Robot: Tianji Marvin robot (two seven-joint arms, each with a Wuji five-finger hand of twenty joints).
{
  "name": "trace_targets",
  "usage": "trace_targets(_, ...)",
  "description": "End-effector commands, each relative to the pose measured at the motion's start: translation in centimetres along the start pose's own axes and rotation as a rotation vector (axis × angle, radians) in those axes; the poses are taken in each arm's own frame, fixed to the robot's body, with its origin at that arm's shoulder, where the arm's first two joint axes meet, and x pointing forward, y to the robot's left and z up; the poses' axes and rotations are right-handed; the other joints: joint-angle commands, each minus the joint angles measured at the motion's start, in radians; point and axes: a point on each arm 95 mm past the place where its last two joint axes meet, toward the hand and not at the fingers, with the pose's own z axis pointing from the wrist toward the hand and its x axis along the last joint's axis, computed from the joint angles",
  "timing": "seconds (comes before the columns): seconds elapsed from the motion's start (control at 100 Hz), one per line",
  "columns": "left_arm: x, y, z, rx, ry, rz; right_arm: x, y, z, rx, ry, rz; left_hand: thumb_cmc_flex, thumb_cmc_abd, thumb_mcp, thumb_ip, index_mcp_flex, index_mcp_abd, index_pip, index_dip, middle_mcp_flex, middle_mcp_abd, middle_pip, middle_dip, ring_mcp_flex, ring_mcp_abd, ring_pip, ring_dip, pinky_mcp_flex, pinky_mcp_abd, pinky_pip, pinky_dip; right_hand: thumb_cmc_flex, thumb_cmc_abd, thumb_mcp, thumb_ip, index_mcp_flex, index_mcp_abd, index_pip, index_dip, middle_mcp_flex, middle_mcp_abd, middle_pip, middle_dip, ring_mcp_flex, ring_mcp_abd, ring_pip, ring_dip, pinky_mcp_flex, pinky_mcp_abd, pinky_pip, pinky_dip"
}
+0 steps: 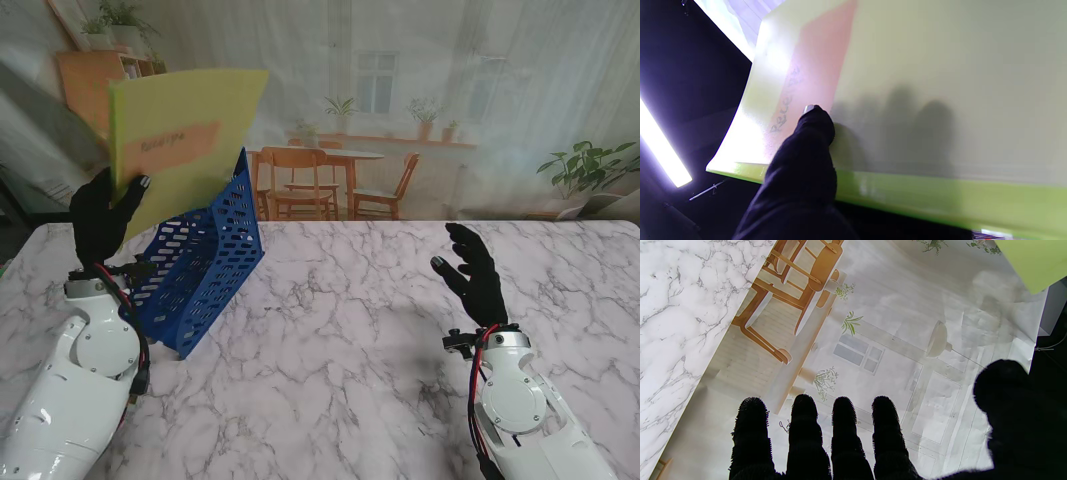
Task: Open the sliding file folder, put the receipt in and insert it into the document holder
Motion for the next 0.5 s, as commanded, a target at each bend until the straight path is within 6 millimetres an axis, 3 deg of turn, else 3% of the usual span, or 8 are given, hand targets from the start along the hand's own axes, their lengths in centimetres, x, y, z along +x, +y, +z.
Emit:
trace_targets(0.0, 0.1, 1.0, -0.7, -0.011, -0.017, -0.008, -0.2, -0.2, -0.2, 0.002, -0.013, 0.000, 0.056, 0.060, 0.017, 0.023, 0.000, -0.058, 0.002, -0.013, -0.031, -0.010, -0.025, -0.015, -0.010, -0.009, -0.006, -0.009, 0.022, -0.095, 0.024, -0.024, -0.042, 0.013, 0.033, -0.012, -0.034, 0.016, 0.018, -0.020, -0.032, -0.016, 0.001, -0.004, -0.015, -0.032, -0.017, -0.015, -0.005, -0.051, 0.014, -0.006)
trace_targets(0.49, -0.5, 3.5, -3.5, -0.020, -0.102, 0.034, -0.2, -0.3, -0.2, 0.004, -0.017, 0.002, 0.062, 0.071, 0.006, 0.028, -0.020, -0.021, -0.026, -0.047, -0.056, 0.001, -0.052, -0.043, -0.012, -0.024, -0.050, -0.029, 0.020, -0.084, 0.014, -0.029, -0.043, 0.015, 0.043, -0.013, -0.034, 0.018, 0.019, -0.023, -0.032, -0.015, -0.001, -0.005, -0.014, -0.032, -0.014, -0.015, -0.006, -0.051, 0.021, -0.015)
